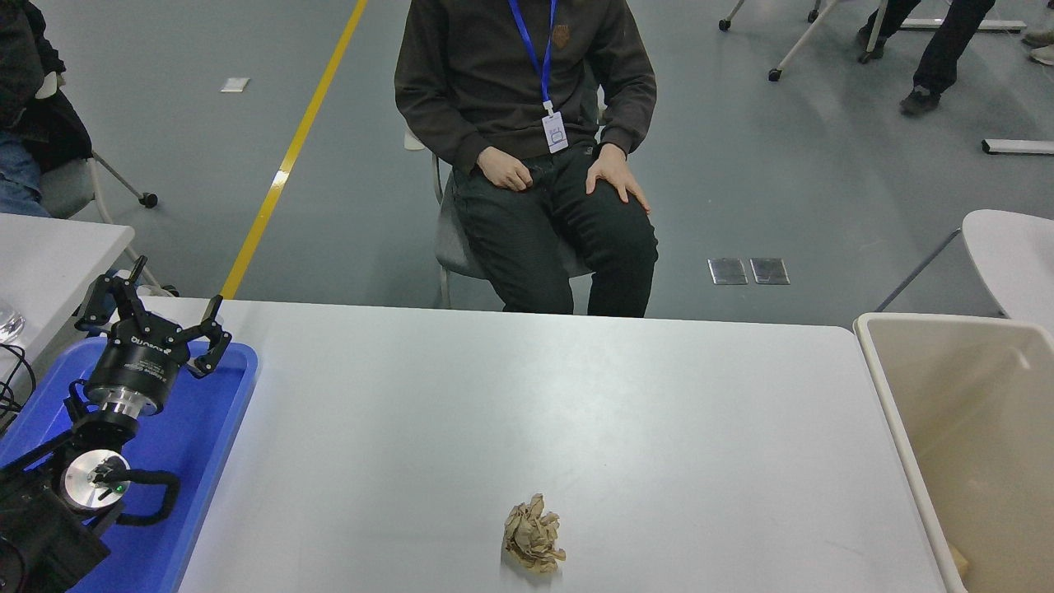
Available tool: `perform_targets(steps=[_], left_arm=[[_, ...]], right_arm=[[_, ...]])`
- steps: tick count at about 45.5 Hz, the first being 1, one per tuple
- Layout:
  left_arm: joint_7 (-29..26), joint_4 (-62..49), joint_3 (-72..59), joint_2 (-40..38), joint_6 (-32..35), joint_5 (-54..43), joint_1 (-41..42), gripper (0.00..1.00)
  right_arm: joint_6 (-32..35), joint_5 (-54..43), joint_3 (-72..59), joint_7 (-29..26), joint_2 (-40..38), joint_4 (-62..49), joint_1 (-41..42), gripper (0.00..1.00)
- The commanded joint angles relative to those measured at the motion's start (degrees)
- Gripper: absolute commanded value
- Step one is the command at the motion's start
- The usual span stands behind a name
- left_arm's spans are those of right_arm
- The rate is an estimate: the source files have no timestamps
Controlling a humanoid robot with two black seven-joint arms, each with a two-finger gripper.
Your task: Clean the table surface
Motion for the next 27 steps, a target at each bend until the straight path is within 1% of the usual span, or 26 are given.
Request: perform_targets(steps=[1,7,10,13,21,27], left_arm=[[0.0,0.0,0.0,0.0,0.0,0.0,0.0,1.0],[0.0,0.0,0.0,0.0,0.0,0.0,0.0,1.0],[0.0,0.0,0.0,0.0,0.0,0.0,0.0,1.0],[0.0,0.0,0.0,0.0,0.0,0.0,0.0,1.0],[0.0,0.0,0.0,0.0,0.0,0.0,0.0,1.0],[0.0,0.0,0.0,0.0,0.0,0.0,0.0,1.0]], right_arm=[[14.5,11.7,15.4,-2.4,-4.8,7.3,2.2,1.0],[16.3,15.3,28.9,-2.6,-11.9,21.0,1.3,1.0],[16.3,15.4,34.6,-2.6,-13.4,27.6,-0.1,1.0],[16.3,15.4,38.9,-2.6,-14.1,32.7,-3.2,1.0],[16.1,15.6,42.0,-2.3,-15.5,37.6,-4.9,1.0],[14.7,17.7,50.6,-2.7,-14.3,38.8,-6.2,1.0]])
